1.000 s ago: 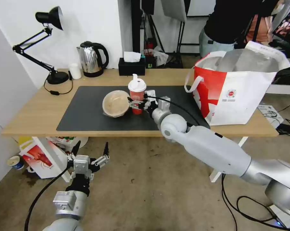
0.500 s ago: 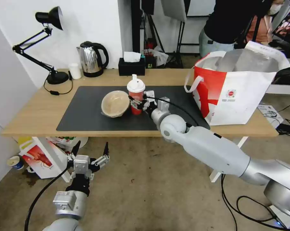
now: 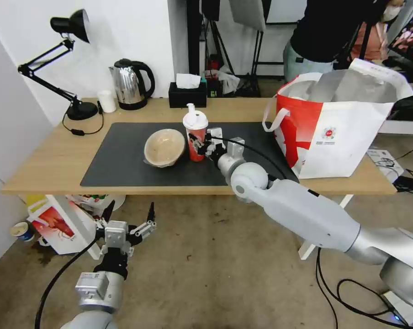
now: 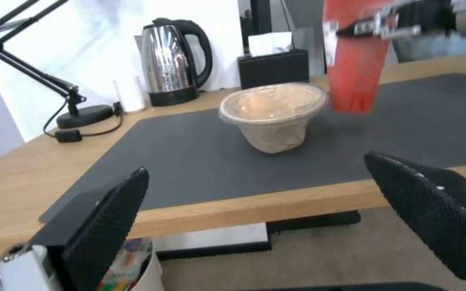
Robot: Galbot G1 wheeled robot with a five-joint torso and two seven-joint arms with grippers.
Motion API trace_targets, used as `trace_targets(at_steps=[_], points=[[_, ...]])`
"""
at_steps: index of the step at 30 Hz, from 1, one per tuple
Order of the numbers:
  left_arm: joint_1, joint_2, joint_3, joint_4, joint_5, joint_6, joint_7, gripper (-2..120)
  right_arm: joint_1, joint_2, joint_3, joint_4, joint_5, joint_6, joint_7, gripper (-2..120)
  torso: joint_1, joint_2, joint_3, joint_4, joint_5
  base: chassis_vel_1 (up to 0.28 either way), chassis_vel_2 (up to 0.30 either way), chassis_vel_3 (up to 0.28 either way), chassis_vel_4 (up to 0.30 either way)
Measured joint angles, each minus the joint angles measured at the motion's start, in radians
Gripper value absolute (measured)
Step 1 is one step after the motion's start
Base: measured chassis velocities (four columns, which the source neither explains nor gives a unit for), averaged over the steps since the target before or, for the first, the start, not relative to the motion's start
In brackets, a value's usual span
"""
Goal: Pick up the trash from the table and place it into the takeout bag.
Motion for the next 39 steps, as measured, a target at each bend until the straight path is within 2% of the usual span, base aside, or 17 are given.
trace_targets(at_steps=[5, 15, 21, 25, 29, 39], points=[[0.0, 0.0, 0.0, 0.0, 0.0, 0.0, 0.0, 100, 0.029, -0.011, 0.019, 0.014, 0.013, 0.001, 0.002, 5, 0.0, 0.0, 0.0, 0.0001, 0.0001, 0.0, 0.0, 0.0, 0.0], [0.0, 0.0, 0.0, 0.0, 0.0, 0.0, 0.0, 100, 0.062, -0.046, 0.062, 0.042, 0.036, 0.0, 0.004, 4, 0.0, 0.0, 0.0, -0.0001, 0.0002, 0.0, 0.0, 0.0, 0.0], [0.0, 0.0, 0.0, 0.0, 0.0, 0.0, 0.0, 100, 0.118, -0.1, 0.12, 0.069, 0.048, -0.024, 0.02, 4, 0.0, 0.0, 0.0, 0.0, 0.0003, 0.0, 0.0, 0.0, 0.0], [0.0, 0.0, 0.0, 0.0, 0.0, 0.0, 0.0, 100, 0.167, -0.152, 0.158, 0.083, 0.036, -0.066, 0.056, 4, 0.0, 0.0, 0.0, 0.0, 0.0003, 0.0, 0.0, 0.0, 0.0], [0.0, 0.0, 0.0, 0.0, 0.0, 0.0, 0.0, 100, 0.224, -0.239, 0.205, 0.12, 0.055, -0.115, 0.083, 4, 0.0, 0.0, 0.0, -0.0002, 0.0003, 0.0, 0.0, 0.0, 0.0], [0.0, 0.0, 0.0, 0.0, 0.0, 0.0, 0.0, 100, 0.26, -0.361, 0.276, 0.155, 0.107, -0.159, 0.089, 4, 0.0, 0.0, 0.0, 0.0001, 0.0003, 0.0, 0.0, 0.0, 0.0]])
